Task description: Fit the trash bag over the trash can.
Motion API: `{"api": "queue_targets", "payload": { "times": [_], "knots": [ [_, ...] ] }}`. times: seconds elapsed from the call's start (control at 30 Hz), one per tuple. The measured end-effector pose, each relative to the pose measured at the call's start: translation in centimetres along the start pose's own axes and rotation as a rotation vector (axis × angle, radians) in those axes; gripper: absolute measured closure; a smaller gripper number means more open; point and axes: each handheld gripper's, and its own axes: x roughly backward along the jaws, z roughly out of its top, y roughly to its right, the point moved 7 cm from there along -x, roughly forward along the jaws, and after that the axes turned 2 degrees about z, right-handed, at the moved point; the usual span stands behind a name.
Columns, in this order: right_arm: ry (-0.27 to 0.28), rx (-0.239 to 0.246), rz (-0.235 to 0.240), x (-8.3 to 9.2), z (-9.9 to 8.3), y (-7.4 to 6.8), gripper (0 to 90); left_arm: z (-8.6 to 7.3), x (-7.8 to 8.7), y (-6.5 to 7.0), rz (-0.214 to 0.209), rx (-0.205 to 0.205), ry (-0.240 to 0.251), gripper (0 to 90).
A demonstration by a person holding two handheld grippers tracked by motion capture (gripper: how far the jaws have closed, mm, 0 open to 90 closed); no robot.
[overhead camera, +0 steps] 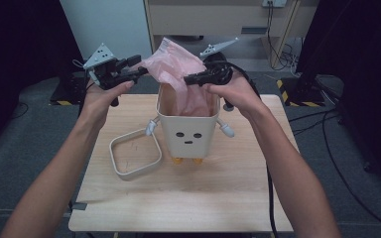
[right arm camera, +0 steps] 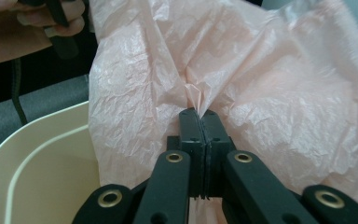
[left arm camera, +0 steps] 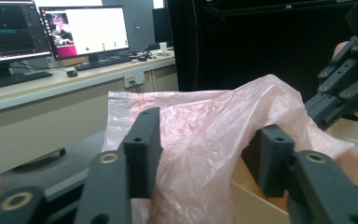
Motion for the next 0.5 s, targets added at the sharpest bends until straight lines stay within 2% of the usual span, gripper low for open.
{"api": "queue_targets", "payload": {
  "times": [0.07,0.2,0.43,0.5],
  "knots": [
    [0.014,-0.008,-0.001,0.2,-0.1,0.2,89.9,-0.4,-0.1,0.2,-0.022,0.016,-0.015,37.7],
    [0.029,-0.016,0.001,0.4,-0.2,0.5,90.0,-1.2,0.0,0.9,-0.047,0.007,-0.043,31.7],
    [0.041,-0.026,0.0,0.9,-0.3,0.8,90.0,-2.0,0.4,1.5,-0.077,0.033,-0.061,31.0],
    [0.042,-0.027,-0.002,0.9,-0.3,0.8,90.0,-2.1,0.6,1.6,-0.084,0.025,-0.071,33.3]
  ]
}}
